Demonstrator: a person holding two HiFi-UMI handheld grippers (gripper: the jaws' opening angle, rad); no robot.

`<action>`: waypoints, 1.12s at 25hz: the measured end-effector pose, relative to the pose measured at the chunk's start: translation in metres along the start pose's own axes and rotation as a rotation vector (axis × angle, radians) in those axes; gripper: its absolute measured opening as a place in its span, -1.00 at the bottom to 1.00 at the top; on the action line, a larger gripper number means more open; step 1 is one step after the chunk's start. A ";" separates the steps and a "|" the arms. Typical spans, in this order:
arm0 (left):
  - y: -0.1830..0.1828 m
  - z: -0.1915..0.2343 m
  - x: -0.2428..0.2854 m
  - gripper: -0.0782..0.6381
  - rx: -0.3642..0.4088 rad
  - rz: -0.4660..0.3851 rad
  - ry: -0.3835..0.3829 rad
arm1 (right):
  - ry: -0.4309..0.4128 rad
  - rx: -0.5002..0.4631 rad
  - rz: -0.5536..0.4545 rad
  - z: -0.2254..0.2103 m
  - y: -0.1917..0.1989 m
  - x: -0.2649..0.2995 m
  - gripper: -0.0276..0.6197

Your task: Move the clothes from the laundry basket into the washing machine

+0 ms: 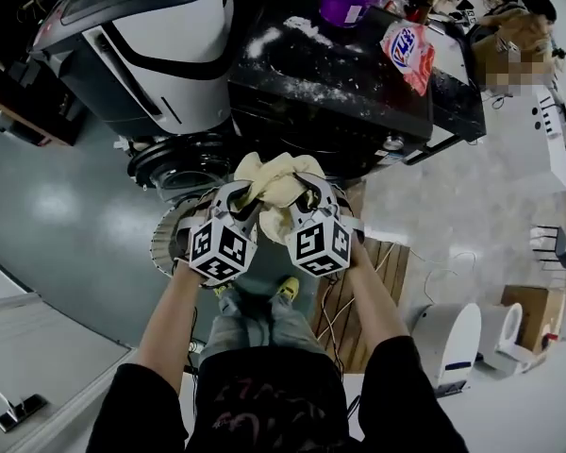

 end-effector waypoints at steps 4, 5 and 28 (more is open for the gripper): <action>-0.045 0.006 0.016 -0.47 0.048 -0.027 -0.013 | 0.042 0.006 -0.028 -0.042 0.000 -0.023 -0.67; -0.056 0.008 0.020 -0.47 0.057 -0.034 -0.018 | 0.051 0.006 -0.035 -0.051 0.000 -0.028 -0.67; -0.098 0.025 0.040 -0.47 0.131 -0.160 0.024 | 0.217 0.004 -0.009 -0.091 -0.010 -0.052 -0.67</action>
Point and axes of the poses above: the fingertips, and each gripper's own axes: x forward along the fingers, z to its left, y out of its underside, the point moved 9 cm from there along -x, backward along the fingers, and after that the axes turned 11 degrees about x, right-handed, at the moved point
